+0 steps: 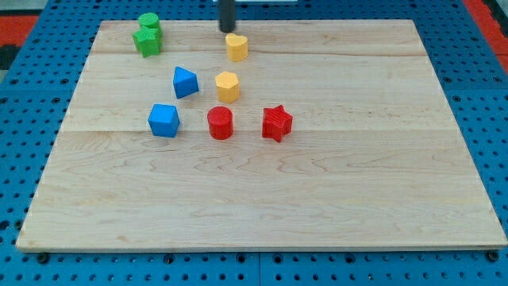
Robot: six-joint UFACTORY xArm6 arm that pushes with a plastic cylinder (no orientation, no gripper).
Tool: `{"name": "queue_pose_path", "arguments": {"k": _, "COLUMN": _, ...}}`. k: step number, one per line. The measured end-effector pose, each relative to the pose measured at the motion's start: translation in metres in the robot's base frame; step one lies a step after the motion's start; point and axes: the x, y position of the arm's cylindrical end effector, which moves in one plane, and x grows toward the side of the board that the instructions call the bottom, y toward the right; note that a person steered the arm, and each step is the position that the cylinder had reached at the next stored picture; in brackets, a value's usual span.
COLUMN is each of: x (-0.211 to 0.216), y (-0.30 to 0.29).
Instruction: Push the yellow heart closer to the red star
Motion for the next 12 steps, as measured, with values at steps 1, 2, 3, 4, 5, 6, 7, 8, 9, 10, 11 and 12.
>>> {"name": "queue_pose_path", "arguments": {"k": 1, "x": 0.033, "y": 0.015}}
{"name": "queue_pose_path", "arguments": {"k": 2, "x": 0.047, "y": 0.051}}
{"name": "queue_pose_path", "arguments": {"k": 3, "x": 0.075, "y": 0.066}}
{"name": "queue_pose_path", "arguments": {"k": 4, "x": 0.091, "y": 0.069}}
{"name": "queue_pose_path", "arguments": {"k": 5, "x": 0.059, "y": 0.067}}
{"name": "queue_pose_path", "arguments": {"k": 6, "x": 0.079, "y": 0.075}}
{"name": "queue_pose_path", "arguments": {"k": 7, "x": 0.093, "y": 0.054}}
{"name": "queue_pose_path", "arguments": {"k": 8, "x": 0.11, "y": 0.071}}
{"name": "queue_pose_path", "arguments": {"k": 9, "x": 0.123, "y": 0.112}}
{"name": "queue_pose_path", "arguments": {"k": 10, "x": 0.133, "y": 0.114}}
{"name": "queue_pose_path", "arguments": {"k": 11, "x": 0.105, "y": 0.109}}
{"name": "queue_pose_path", "arguments": {"k": 12, "x": 0.113, "y": 0.08}}
